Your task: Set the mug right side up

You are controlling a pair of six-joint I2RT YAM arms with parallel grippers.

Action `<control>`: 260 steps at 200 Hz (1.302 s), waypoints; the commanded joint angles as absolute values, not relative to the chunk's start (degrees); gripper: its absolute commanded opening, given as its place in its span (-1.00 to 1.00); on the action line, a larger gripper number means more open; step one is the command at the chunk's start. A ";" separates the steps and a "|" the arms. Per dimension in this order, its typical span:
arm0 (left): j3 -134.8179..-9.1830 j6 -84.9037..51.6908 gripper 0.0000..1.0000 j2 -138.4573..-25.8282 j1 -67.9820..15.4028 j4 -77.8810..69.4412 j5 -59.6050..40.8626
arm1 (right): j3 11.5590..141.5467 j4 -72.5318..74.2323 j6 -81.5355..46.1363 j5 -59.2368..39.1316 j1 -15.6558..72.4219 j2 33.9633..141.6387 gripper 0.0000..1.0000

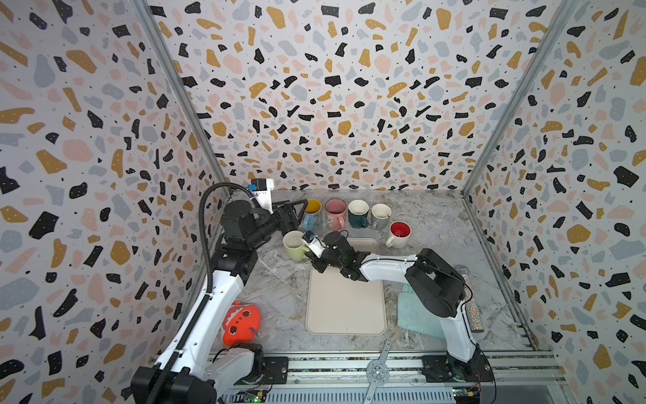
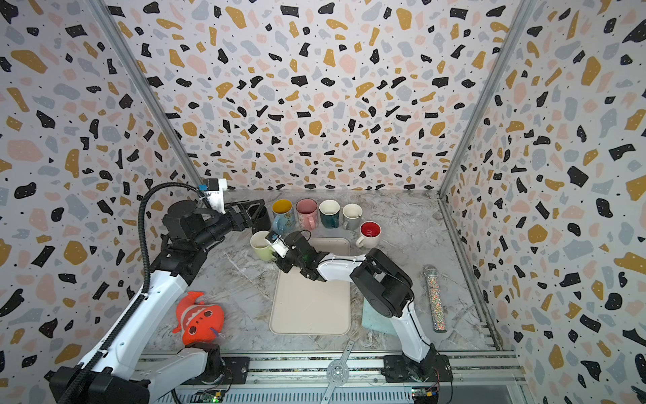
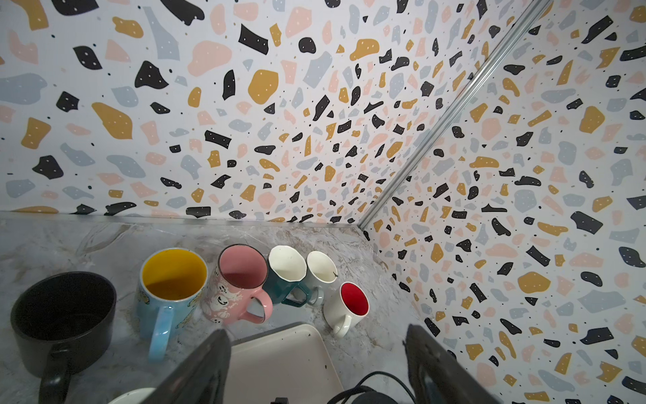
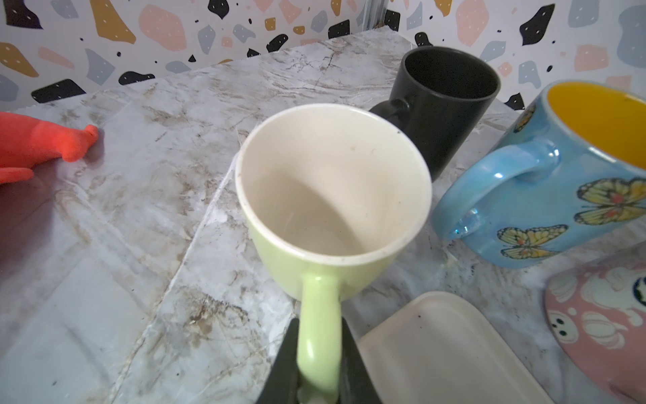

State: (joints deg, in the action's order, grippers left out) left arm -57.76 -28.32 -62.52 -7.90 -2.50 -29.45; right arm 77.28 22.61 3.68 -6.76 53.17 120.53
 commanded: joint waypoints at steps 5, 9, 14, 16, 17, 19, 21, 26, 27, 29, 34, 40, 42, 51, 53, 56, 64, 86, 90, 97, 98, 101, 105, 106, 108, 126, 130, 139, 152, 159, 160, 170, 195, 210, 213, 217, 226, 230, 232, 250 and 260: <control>-56.56 -29.46 0.60 -62.58 -6.86 -5.93 -30.68 | 80.66 28.52 3.42 -6.16 53.42 119.12 -1.00; -56.49 -29.57 0.60 -62.62 -6.78 -6.13 -30.67 | 80.72 28.50 3.38 -6.13 53.43 119.25 -1.00; -56.36 -29.68 0.60 -62.58 -6.69 -6.23 -30.67 | 80.62 28.51 3.45 -6.00 53.43 119.44 -1.00; -56.34 -29.70 0.61 -62.58 -6.62 -6.24 -30.67 | 80.60 28.62 3.37 -6.03 53.41 119.44 -1.00; -56.30 -29.70 0.60 -62.58 -6.60 -6.24 -30.63 | 80.60 28.63 3.35 -6.05 53.43 119.49 -1.00; -56.26 -29.73 0.61 -62.62 -6.53 -6.24 -30.60 | 80.60 28.67 3.34 -5.99 53.43 119.56 -1.00; -56.21 -29.78 0.61 -62.66 -6.49 -6.24 -30.59 | 80.60 28.68 3.38 -5.98 53.41 119.58 -1.00; -56.06 -29.79 0.61 -62.67 -6.42 -6.24 -30.51 | 80.66 28.67 3.37 -6.00 53.43 119.83 -1.00; -56.07 -29.79 0.61 -62.67 -6.37 -6.20 -30.50 | 80.67 28.66 3.40 -5.99 53.43 119.86 -1.00; -56.03 -29.79 0.61 -62.67 -6.34 -6.23 -30.50 | 80.68 28.70 3.42 -5.98 53.41 119.92 -1.00; -55.98 -29.78 0.61 -62.71 -6.28 -6.25 -30.42 | 80.76 28.72 3.38 -6.00 53.40 120.09 -1.00; -55.80 -29.82 0.61 -62.75 -6.15 -6.30 -30.40 | 80.90 28.73 3.34 -6.04 53.43 120.27 -1.00; -55.76 -29.80 0.61 -62.80 -6.15 -6.32 -30.39 | 80.94 28.67 3.34 -5.99 53.44 120.27 -1.00; -55.71 -29.80 0.61 -62.87 -6.05 -6.37 -30.35 | 81.03 28.59 3.37 -6.13 53.44 120.52 -1.00; -55.68 -29.86 0.61 -62.87 -6.02 -6.29 -30.33 | 81.10 28.57 3.37 -6.15 53.37 120.59 -1.00; -55.72 -29.88 0.61 -62.85 -5.98 -6.32 -30.32 | 81.13 28.57 3.37 -6.13 53.41 120.71 -1.00; -55.72 -29.82 0.61 -62.84 -5.98 -6.27 -30.34 | 81.37 28.26 3.36 -6.20 53.44 120.91 -1.00; -55.71 -29.84 0.62 -63.10 -5.80 -6.32 -30.23 | 81.82 27.69 3.34 -6.32 53.42 121.50 -1.00; -55.66 -29.80 0.62 -63.15 -5.80 -6.36 -30.28 | 81.91 27.56 3.27 -6.35 53.44 121.61 -1.00; -55.65 -29.79 0.62 -63.15 -5.80 -6.26 -30.24 | 82.05 27.43 3.28 -6.37 53.41 121.73 -1.00; -55.60 -29.79 0.62 -63.17 -5.80 -6.29 -30.24 | 82.07 27.43 3.27 -6.39 53.42 121.73 -1.00; -55.63 -29.75 0.62 -63.20 -5.80 -6.24 -30.21 | 82.09 27.29 3.29 -6.41 53.44 121.81 -1.00; -55.63 -29.79 0.62 -63.19 -5.80 -6.27 -30.15 | 82.09 27.24 3.19 -6.43 53.43 121.86 -0.99; -55.63 -29.75 0.62 -63.19 -5.80 -6.25 -30.15 | 82.09 27.24 3.22 -6.42 53.39 121.88 -0.99; -55.63 -29.74 0.62 -63.19 -5.80 -6.24 -30.15 | 82.09 27.25 3.18 -6.40 53.43 121.90 -0.98; -55.47 -29.73 0.63 -63.28 -5.71 -6.24 -29.98 | 82.00 26.90 3.01 -6.33 53.42 121.90 -0.87; -55.40 -29.76 0.62 -63.35 -5.71 -6.24 -29.97 | 81.94 26.80 2.98 -6.25 53.42 121.90 -0.85; -55.53 -29.56 0.62 -63.50 -5.71 -6.17 -29.91 | 81.74 26.80 2.89 -6.11 53.42 121.82 -0.80; -55.55 -29.60 0.63 -63.63 -5.72 -6.05 -29.80 | 81.48 26.81 2.85 -6.13 53.42 121.73 -0.71; -55.48 -29.54 0.63 -63.63 -5.71 -6.02 -29.81 | 81.32 26.67 2.77 -6.01 53.44 121.64 -0.65; -55.47 -29.54 0.63 -63.68 -5.71 -6.04 -29.80 | 81.31 26.70 2.75 -6.04 53.44 121.64 -0.64; -55.45 -29.52 0.63 -63.63 -5.71 -5.92 -29.72 | 81.15 26.71 2.75 -6.08 53.39 121.55 -0.54; -55.45 -29.44 0.64 -63.69 -5.63 -5.89 -29.44 | 80.86 26.70 2.80 -5.88 53.44 121.38 -0.38; -55.41 -29.44 0.64 -63.63 -5.63 -5.89 -29.45 | 80.66 26.79 2.64 -5.56 53.43 121.21 -0.37; -55.37 -29.44 0.64 -63.63 -5.63 -5.81 -29.37 | 80.60 26.72 2.67 -5.45 53.44 121.16 -0.37; -55.40 -29.44 0.64 -63.63 -5.63 -5.80 -29.32 | 80.55 26.67 2.57 -5.45 53.37 121.12 -0.37; -55.46 -29.31 0.65 -63.70 -5.63 -5.57 -29.14 | 80.36 26.65 2.59 -5.32 53.44 120.88 -0.32; -55.43 -29.22 0.65 -63.64 -5.56 -5.54 -29.09 | 80.21 26.65 2.50 -5.28 53.44 120.65 -0.30; -55.49 -29.19 0.65 -63.63 -5.54 -5.43 -29.05 | 80.13 26.64 2.54 -5.23 53.39 120.56 -0.28; -55.96 -28.18 0.65 -63.63 -5.46 -3.96 -27.86 | 78.59 26.83 2.25 -4.77 53.38 118.94 -0.09; -56.26 -27.43 0.65 -63.63 -5.23 -2.46 -26.35 | 77.41 26.95 2.09 -4.18 53.43 117.41 0.08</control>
State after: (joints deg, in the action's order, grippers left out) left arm -55.94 -29.17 -63.70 -6.00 -2.94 -28.84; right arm 78.91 25.76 2.81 -5.54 53.17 122.83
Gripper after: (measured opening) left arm 0.824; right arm 0.465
